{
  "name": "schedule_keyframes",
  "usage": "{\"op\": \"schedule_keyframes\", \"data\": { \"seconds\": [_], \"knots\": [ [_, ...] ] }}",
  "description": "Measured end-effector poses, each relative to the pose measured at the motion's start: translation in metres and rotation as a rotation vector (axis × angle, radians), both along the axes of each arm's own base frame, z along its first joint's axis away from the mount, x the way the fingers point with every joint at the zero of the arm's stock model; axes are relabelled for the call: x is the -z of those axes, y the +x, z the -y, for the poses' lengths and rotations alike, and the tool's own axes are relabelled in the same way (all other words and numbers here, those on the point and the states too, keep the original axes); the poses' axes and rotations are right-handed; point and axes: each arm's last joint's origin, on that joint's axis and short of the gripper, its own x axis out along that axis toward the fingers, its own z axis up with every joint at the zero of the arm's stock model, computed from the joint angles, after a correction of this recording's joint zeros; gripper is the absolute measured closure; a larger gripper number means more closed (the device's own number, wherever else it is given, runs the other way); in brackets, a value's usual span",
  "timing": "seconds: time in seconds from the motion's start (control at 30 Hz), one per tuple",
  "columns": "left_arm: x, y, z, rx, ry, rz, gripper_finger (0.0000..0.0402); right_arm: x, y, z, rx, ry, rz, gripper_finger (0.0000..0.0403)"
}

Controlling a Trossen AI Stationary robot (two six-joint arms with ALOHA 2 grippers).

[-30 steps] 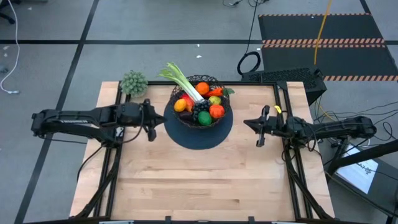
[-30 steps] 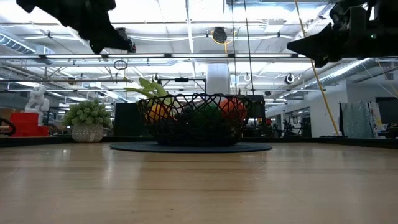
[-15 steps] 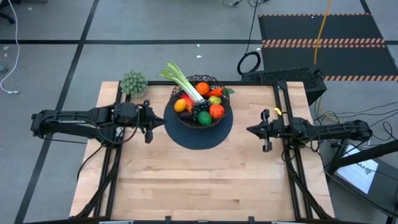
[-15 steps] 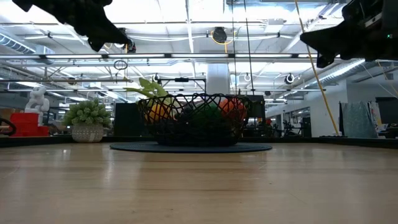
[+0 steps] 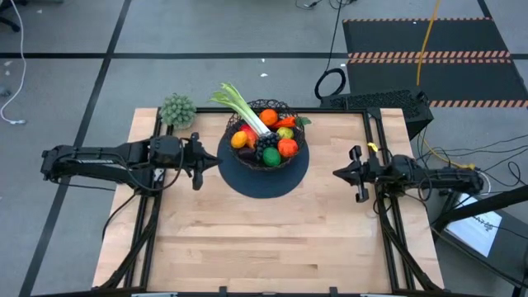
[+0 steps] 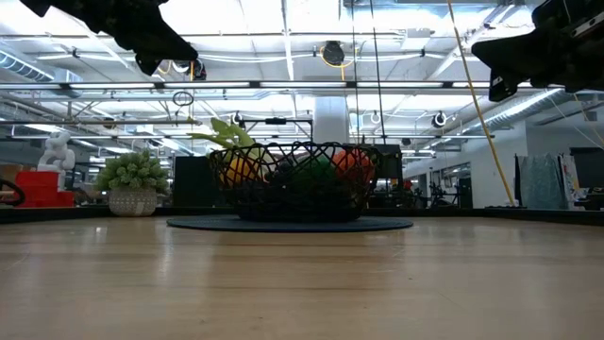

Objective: Build produce basket
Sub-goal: Return to Home Position

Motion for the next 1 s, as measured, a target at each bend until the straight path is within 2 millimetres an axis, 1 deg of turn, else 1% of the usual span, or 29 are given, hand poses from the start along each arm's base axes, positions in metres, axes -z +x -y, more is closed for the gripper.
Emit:
{"op": "schedule_keyframes", "data": {
  "seconds": [0.17, 0.3, 0.47, 0.6, 0.67, 0.73, 0.83, 1.0],
  "knots": [
    [0.000, 0.000, 0.000, 0.004, 0.011, -0.002, 0.0398, 0.000, -0.005, 0.000, 0.000, 0.000, 0.015, 0.0403],
    [0.000, 0.000, 0.000, 0.006, 0.014, -0.003, 0.0391, 0.004, -0.004, 0.000, 0.001, -0.001, -0.025, 0.0403],
    [0.000, 0.000, 0.000, 0.015, 0.034, -0.004, 0.0398, 0.011, -0.003, 0.000, 0.006, -0.002, -0.100, 0.0403],
    [-0.002, -0.005, 0.001, 0.031, 0.058, 0.012, 0.0398, 0.016, -0.003, 0.001, 0.022, -0.003, -0.151, 0.0403],
    [0.003, -0.010, 0.001, 0.030, 0.059, 0.023, 0.0399, 0.017, -0.003, 0.001, 0.042, -0.002, -0.162, 0.0403],
    [0.012, -0.015, 0.000, 0.020, 0.048, 0.035, 0.0396, 0.017, -0.003, 0.002, 0.067, -0.005, -0.168, 0.0403],
    [0.026, -0.022, 0.001, 0.011, 0.017, 0.095, 0.0398, 0.018, -0.003, 0.003, 0.109, -0.030, -0.177, 0.0403],
    [0.047, -0.033, 0.002, 0.016, -0.006, 0.182, 0.0398, 0.015, -0.003, 0.003, 0.115, -0.039, -0.144, 0.0403]
  ]
}}
